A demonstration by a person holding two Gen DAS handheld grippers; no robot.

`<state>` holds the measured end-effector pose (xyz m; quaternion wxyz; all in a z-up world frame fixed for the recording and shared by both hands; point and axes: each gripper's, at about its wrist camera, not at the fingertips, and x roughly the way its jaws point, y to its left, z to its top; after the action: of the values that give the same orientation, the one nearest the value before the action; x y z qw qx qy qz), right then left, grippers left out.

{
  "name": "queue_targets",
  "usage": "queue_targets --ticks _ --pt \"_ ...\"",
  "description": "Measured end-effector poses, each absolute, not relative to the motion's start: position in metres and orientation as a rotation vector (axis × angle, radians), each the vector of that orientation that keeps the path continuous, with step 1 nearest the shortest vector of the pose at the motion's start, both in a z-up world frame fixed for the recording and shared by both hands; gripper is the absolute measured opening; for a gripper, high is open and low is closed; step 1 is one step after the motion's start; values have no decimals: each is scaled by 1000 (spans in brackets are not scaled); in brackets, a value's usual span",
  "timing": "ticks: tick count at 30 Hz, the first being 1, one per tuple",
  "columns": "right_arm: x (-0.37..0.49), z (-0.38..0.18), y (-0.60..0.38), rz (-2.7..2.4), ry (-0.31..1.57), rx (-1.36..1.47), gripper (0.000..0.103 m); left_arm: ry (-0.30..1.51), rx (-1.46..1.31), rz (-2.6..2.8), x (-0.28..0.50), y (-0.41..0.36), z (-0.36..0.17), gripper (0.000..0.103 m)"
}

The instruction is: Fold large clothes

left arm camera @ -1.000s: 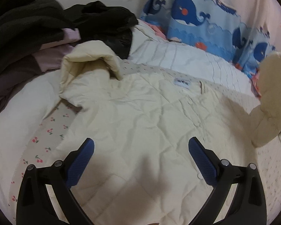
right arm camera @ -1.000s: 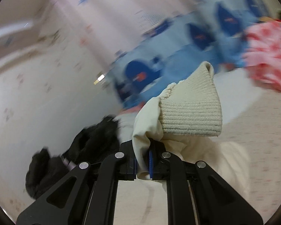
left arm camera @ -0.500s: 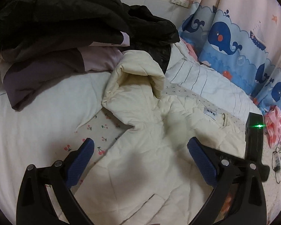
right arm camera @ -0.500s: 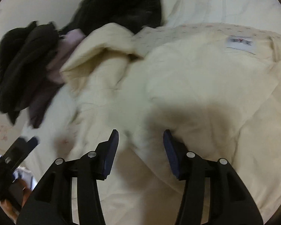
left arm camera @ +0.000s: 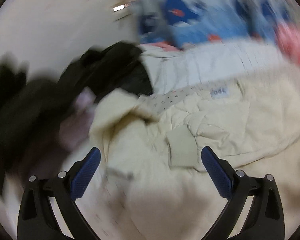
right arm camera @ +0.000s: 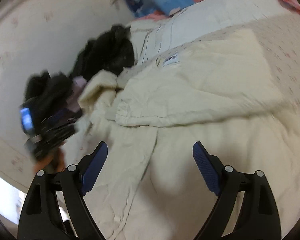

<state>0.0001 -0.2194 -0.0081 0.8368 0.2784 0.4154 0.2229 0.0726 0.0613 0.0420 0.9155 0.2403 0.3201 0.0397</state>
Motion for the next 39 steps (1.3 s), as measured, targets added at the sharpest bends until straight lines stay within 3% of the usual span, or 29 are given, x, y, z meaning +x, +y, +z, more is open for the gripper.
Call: queue_targets --ticks 4,12,14,15,16,19,29,32,36,39 --pt "10 -28 -253 498 932 844 84 775 913 71 144 48 16 97" --pt "10 -24 -244 514 937 826 84 1091 1002 40 252 78 -25 96" --pt "11 -27 -241 514 949 819 84 1091 965 111 267 87 -32 84" --pt "14 -29 -237 513 954 821 84 1105 921 163 277 95 -33 67" --pt "14 -31 -236 512 956 824 84 1118 883 194 282 101 -32 37" --pt "17 -33 -233 511 959 828 84 1128 681 181 287 119 -15 21" --pt "16 -10 -248 535 848 881 84 836 105 -374 205 71 126 18" --pt "18 -5 -267 558 792 981 91 744 6 -568 171 36 150 18" --pt "29 -10 -300 557 699 1143 96 730 -93 -770 131 -19 123 18" --pt "46 -32 -321 555 673 1276 96 799 -134 -850 112 -61 61 18"
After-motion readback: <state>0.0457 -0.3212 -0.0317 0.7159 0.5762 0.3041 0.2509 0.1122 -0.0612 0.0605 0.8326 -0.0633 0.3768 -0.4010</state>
